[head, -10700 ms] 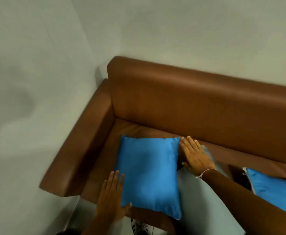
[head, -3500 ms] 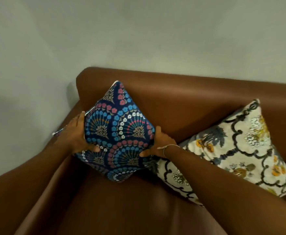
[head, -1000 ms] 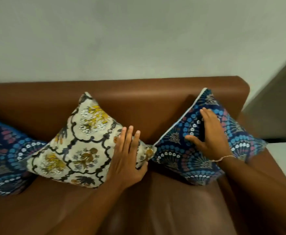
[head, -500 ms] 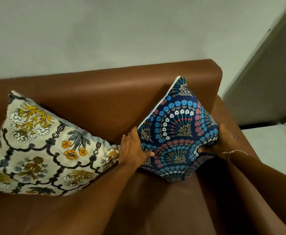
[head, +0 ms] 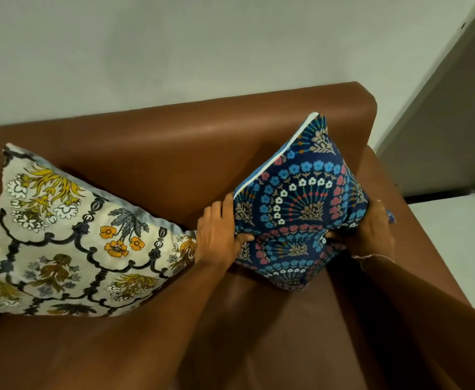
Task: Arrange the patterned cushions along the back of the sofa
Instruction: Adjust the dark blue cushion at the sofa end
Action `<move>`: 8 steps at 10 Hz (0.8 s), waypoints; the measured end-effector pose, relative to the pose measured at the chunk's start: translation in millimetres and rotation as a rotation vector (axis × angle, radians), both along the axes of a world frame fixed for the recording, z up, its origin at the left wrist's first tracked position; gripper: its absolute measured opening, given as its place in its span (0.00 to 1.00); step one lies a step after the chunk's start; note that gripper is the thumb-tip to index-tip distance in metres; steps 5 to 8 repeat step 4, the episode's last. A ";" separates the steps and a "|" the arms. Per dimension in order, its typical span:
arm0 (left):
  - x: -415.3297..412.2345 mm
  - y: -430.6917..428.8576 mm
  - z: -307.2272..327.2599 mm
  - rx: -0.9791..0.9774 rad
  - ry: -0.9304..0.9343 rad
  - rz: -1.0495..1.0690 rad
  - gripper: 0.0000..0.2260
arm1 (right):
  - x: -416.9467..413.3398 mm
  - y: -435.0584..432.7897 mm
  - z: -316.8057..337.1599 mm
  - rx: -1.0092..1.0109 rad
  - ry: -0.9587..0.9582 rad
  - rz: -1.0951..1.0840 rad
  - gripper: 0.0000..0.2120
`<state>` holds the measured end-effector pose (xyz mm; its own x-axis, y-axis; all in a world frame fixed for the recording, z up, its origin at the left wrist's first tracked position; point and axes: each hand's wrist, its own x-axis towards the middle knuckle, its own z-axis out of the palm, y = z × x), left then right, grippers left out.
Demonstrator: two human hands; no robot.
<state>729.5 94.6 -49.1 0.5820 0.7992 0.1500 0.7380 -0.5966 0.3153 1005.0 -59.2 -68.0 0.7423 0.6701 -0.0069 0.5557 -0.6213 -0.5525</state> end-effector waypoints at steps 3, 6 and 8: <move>-45.6 -12.3 51.7 -0.193 0.152 -0.121 0.51 | -56.9 -37.9 30.7 -0.033 -0.091 -0.030 0.52; -84.7 -31.4 76.0 -0.110 0.152 -0.131 0.45 | -100.8 -51.0 51.6 0.003 -0.121 0.064 0.45; -84.7 -31.4 76.0 -0.110 0.152 -0.131 0.45 | -100.8 -51.0 51.6 0.003 -0.121 0.064 0.45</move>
